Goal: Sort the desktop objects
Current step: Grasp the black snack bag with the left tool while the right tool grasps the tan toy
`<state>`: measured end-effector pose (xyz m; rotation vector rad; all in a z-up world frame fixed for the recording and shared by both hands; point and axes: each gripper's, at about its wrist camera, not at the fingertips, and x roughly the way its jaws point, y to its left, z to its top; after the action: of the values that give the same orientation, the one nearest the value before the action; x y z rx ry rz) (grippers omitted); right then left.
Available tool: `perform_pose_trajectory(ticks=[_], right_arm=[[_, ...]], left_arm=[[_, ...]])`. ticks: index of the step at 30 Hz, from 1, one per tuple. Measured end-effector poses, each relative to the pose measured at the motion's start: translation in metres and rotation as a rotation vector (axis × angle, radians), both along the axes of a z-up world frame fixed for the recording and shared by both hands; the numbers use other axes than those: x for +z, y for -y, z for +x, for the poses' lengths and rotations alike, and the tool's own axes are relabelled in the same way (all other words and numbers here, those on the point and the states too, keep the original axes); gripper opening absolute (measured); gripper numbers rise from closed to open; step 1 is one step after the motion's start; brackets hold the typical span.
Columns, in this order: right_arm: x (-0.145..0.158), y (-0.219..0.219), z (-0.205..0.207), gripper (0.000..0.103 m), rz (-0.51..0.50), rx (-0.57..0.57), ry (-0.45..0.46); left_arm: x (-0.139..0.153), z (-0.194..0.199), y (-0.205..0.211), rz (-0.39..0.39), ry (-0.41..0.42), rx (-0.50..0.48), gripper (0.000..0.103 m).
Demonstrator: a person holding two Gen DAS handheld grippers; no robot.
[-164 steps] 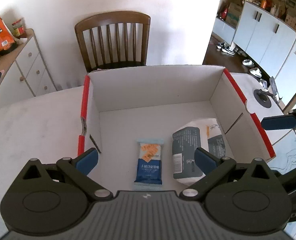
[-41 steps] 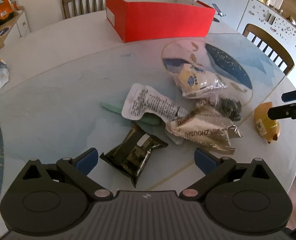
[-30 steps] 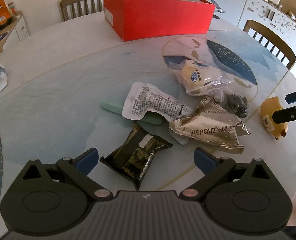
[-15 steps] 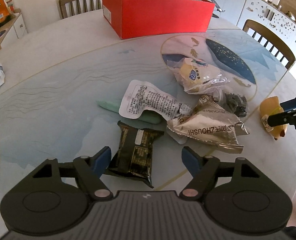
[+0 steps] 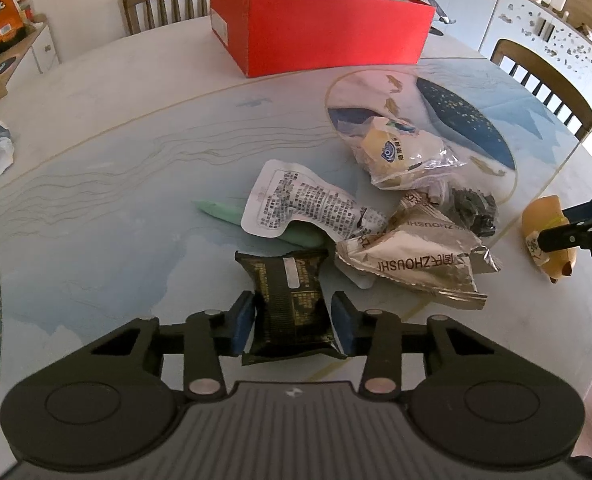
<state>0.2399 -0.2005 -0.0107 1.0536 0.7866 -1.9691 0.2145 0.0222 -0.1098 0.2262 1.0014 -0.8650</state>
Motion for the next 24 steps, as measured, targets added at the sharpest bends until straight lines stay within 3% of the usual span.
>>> perform_pose_trajectory(ticks=[7,24], right_arm=[[0.003,-0.001,0.001,0.045,-0.010,-0.016,0.001],[0.013,-0.004,0.007,0.041,-0.040,-0.052,-0.018]], left_arm=[[0.002,-0.001,-0.002,-0.007,-0.013,0.010,0.036],[0.009,-0.007,-0.010,-0.036,-0.019,0.037,0.034]])
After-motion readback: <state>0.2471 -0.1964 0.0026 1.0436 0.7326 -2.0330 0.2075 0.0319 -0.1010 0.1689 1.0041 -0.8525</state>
